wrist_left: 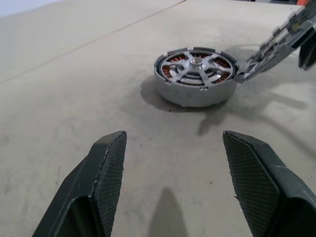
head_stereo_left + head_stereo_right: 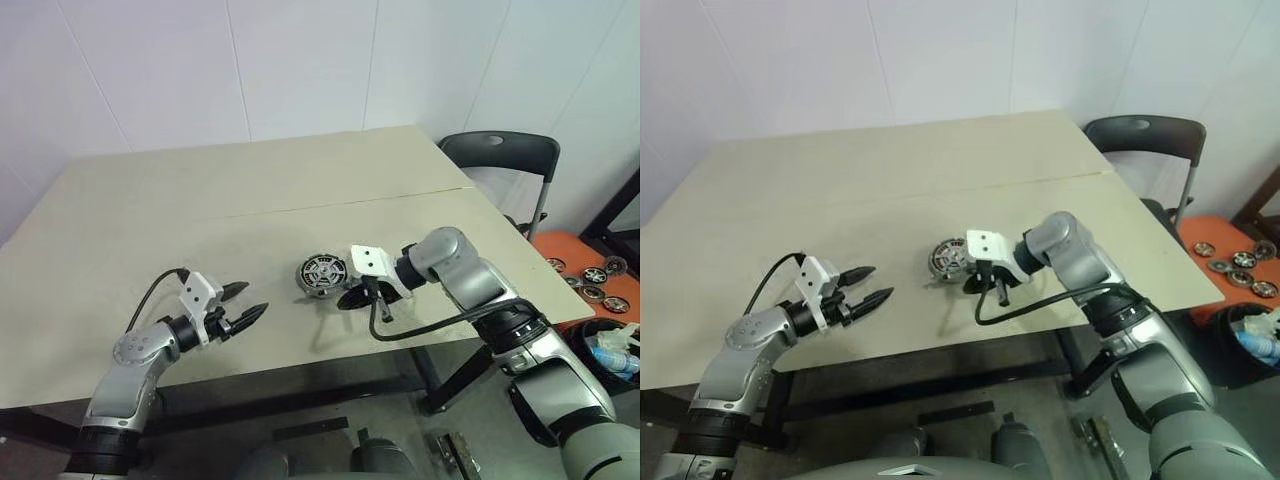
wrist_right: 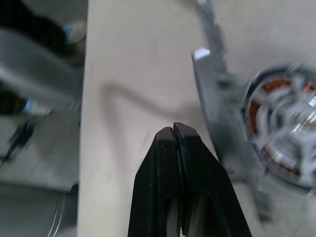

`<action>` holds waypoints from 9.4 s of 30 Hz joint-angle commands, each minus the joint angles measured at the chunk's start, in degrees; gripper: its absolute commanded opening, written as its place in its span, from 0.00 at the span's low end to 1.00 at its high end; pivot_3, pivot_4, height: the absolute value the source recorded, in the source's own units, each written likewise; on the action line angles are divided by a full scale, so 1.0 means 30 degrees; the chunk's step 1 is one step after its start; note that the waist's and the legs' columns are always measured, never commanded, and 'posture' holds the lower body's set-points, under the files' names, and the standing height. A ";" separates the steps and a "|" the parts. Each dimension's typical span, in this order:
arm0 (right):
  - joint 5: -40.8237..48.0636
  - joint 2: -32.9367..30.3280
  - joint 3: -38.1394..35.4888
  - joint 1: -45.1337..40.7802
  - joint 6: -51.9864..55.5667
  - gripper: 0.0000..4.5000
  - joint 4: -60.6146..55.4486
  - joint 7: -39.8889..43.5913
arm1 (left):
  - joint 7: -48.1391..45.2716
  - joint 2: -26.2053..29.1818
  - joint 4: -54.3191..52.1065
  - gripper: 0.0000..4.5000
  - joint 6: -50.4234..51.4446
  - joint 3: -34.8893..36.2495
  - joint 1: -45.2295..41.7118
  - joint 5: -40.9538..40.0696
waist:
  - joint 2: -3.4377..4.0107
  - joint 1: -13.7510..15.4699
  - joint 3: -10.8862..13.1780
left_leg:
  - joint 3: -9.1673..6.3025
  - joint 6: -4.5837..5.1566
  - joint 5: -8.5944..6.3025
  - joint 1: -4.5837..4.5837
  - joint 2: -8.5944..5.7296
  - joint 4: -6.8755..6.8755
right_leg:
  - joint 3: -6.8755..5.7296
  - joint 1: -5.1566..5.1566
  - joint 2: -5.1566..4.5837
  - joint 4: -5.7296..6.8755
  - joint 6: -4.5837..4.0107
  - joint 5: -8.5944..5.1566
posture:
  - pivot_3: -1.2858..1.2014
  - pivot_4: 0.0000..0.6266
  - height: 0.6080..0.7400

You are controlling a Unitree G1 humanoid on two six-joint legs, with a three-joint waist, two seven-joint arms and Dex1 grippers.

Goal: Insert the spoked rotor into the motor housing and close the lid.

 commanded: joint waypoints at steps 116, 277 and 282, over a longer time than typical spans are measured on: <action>0.1093 0.4287 -0.3527 -0.0405 0.1427 0.68 0.6028 -0.8055 | 0.0859 0.0131 -0.1181 0.74 0.0534 0.0321 -0.0424 0.0044 | -0.0032 0.0024 -0.0099 | -0.0001 0.0020 -0.0012 -0.0018 -0.0017 -0.0032 | 0.0004 -0.0004 -0.0016 -0.0031 -0.0007 0.0013 | 0.52 0.00 1.00; 0.1595 0.1041 -0.3630 0.3879 0.0764 0.68 0.7308 -0.7965 | 0.0457 -0.0648 0.0088 0.74 0.0192 -0.1089 -0.2663 0.1033 | -0.0081 0.0530 -0.0104 | -0.0016 0.0013 -0.0019 0.0253 -0.0010 0.0050 | -0.0045 0.0359 -0.0024 -0.0073 0.0005 -0.0080 | 0.52 0.00 1.00; 0.0692 0.0668 -0.2548 0.4540 0.0589 0.68 0.7580 -0.7796 | 0.0297 -0.0854 0.0550 0.74 0.0103 -0.1346 -0.3507 0.1181 | -0.0130 0.0532 -0.0170 | -0.0017 0.0017 -0.0025 0.0296 -0.0012 0.0013 | -0.0047 0.0386 -0.0036 -0.0102 0.0023 -0.0094 | 0.52 0.00 1.00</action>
